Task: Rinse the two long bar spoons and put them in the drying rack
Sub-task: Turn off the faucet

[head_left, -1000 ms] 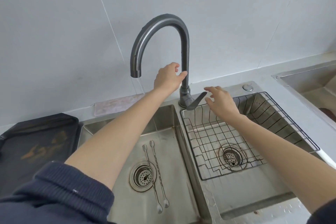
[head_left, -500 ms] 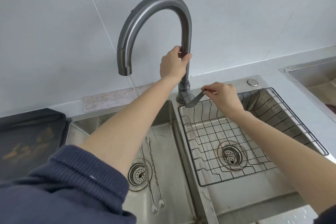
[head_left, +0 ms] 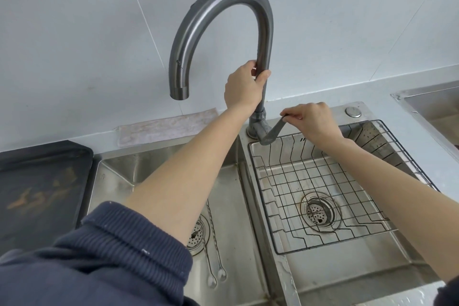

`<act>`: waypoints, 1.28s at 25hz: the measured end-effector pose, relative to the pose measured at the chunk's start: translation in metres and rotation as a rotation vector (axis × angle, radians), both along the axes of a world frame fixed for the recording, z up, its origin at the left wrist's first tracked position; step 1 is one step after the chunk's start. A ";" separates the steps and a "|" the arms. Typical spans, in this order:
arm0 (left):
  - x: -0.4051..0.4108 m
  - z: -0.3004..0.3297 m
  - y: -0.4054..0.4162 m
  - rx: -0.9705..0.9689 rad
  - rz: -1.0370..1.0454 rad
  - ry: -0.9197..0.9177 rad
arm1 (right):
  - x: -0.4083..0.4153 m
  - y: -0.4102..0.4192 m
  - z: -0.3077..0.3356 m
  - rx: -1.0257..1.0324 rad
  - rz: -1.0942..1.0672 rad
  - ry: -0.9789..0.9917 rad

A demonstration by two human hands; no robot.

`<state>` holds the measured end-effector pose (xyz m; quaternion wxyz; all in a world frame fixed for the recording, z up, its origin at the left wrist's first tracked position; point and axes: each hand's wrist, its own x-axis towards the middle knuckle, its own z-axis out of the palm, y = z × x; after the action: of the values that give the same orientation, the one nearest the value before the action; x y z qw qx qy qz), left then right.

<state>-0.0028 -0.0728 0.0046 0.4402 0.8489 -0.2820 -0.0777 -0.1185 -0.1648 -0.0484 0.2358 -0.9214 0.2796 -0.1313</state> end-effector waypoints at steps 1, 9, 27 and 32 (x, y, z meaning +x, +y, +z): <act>0.000 0.001 0.001 -0.013 0.003 0.021 | 0.000 0.001 0.001 -0.017 -0.010 0.023; 0.001 0.002 0.031 0.071 -0.064 0.012 | 0.014 0.045 0.016 -0.111 0.126 -0.007; 0.019 -0.117 0.194 0.597 0.078 0.205 | 0.040 0.142 -0.074 0.245 0.213 0.365; 0.017 -0.172 0.219 0.628 0.081 0.396 | 0.039 0.158 -0.110 0.329 0.228 0.530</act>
<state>0.0147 0.1461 -0.1676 0.2068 0.9216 -0.1202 -0.3056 -0.0797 -0.0064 -0.1587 0.3137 -0.8984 0.2438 0.1871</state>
